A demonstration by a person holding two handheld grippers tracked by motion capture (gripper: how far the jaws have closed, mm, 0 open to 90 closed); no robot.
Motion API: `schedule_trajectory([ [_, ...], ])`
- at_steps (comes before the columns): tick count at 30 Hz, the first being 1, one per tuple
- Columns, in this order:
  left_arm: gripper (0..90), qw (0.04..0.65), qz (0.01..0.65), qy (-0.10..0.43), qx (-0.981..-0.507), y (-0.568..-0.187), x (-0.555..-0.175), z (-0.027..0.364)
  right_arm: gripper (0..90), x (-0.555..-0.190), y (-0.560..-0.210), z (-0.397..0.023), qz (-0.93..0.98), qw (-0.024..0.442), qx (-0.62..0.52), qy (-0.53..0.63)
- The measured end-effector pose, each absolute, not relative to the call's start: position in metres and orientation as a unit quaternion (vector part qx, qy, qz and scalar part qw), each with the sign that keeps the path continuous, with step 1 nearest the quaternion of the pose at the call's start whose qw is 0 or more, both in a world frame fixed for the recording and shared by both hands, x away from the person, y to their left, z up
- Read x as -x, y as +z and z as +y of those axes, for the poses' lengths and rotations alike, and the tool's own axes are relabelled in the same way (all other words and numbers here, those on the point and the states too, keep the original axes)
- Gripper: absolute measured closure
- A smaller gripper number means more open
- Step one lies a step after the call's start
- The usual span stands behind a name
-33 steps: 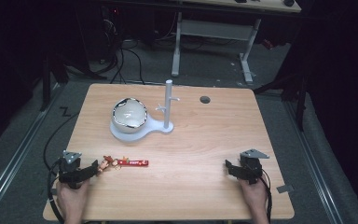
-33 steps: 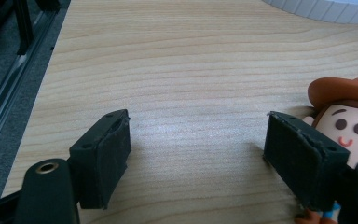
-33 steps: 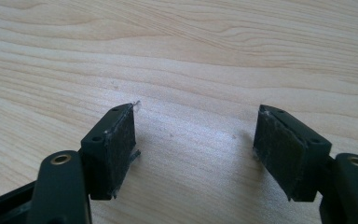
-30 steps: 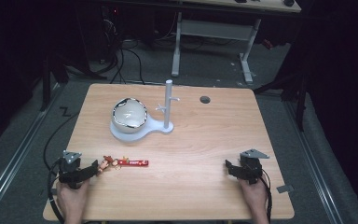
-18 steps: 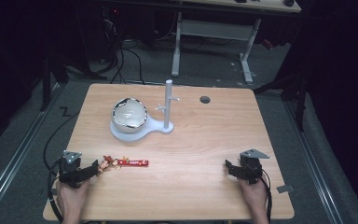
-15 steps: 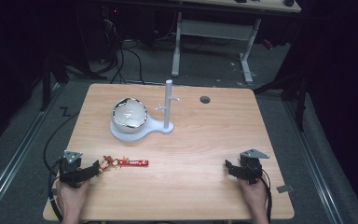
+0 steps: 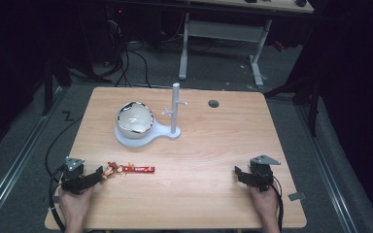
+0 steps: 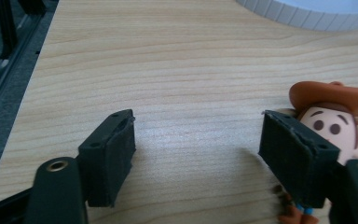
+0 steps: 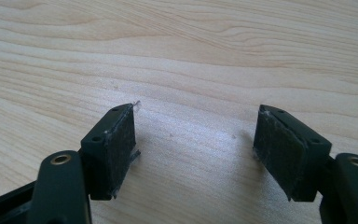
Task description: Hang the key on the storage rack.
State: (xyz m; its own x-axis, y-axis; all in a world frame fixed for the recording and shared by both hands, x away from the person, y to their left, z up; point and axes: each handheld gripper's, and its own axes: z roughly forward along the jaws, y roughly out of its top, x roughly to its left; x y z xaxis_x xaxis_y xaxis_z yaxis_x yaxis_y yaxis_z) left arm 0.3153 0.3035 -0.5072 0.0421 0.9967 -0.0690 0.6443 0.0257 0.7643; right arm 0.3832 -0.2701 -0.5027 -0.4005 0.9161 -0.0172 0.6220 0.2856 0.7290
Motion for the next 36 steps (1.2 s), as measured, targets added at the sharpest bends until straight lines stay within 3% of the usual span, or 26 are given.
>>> schedule_trajectory([
  [19,29.6,0.376,0.588,0.263,-0.666,-0.492,-0.294,0.287,29.8,-0.383,-0.503,-0.27,0.77,0.224,-0.5,0.328],
  [27,38.8,0.365,0.547,0.254,-0.709,-0.498,-0.3,0.265,29.8,-0.383,-0.503,-0.27,0.77,0.224,-0.5,0.328],
  [36,46.3,0.349,0.542,0.247,-0.724,-0.501,-0.312,0.257,29.8,-0.383,-0.503,-0.27,0.77,0.224,-0.5,0.328],
])
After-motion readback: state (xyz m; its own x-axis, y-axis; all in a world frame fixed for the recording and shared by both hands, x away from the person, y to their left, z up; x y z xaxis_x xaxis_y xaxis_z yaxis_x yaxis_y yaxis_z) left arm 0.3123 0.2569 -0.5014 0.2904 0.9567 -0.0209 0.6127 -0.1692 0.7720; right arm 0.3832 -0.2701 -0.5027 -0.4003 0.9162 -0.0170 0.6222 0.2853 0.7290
